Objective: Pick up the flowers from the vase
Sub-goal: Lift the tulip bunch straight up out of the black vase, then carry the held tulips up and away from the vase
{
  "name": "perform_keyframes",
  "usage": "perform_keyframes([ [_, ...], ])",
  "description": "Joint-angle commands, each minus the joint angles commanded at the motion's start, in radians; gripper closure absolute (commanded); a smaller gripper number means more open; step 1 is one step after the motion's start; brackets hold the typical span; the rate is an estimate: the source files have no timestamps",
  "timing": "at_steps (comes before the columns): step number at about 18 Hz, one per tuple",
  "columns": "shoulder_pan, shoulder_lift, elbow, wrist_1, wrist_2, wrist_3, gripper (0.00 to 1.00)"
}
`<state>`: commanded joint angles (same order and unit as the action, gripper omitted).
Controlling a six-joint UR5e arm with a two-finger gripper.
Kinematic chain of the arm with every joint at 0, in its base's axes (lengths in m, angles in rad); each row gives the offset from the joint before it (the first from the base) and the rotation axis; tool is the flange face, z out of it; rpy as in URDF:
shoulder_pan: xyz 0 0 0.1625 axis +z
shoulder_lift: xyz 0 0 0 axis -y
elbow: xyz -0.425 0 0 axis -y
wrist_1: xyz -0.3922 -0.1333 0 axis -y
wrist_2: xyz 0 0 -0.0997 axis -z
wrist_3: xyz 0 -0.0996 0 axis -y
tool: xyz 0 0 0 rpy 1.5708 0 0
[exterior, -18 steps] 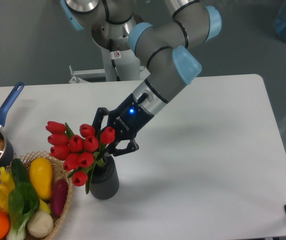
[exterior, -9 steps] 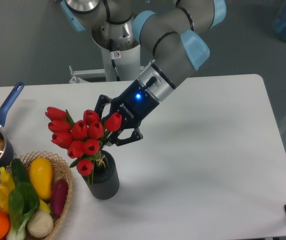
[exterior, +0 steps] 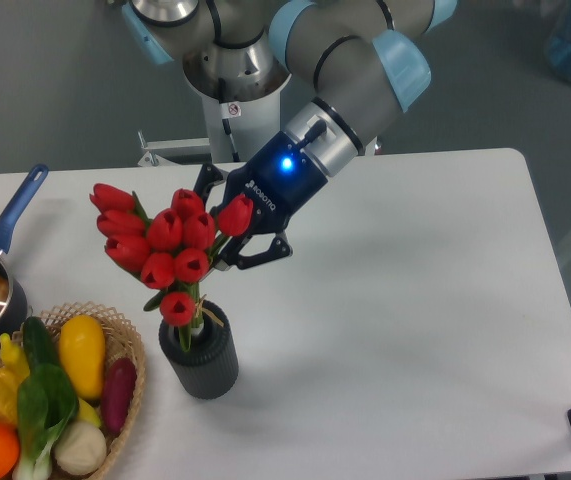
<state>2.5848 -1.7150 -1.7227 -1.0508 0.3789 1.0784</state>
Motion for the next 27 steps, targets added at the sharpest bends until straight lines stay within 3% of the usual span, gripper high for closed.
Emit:
perform_keyframes([
  [11, 0.075, 0.055, 0.002, -0.002, -0.067, -0.046, 0.63],
  [20, 0.112, 0.071, 0.002, -0.002, -0.124, -0.067, 0.64],
  [27, 0.207, 0.057, 0.017, 0.000, -0.146, -0.060, 0.64],
])
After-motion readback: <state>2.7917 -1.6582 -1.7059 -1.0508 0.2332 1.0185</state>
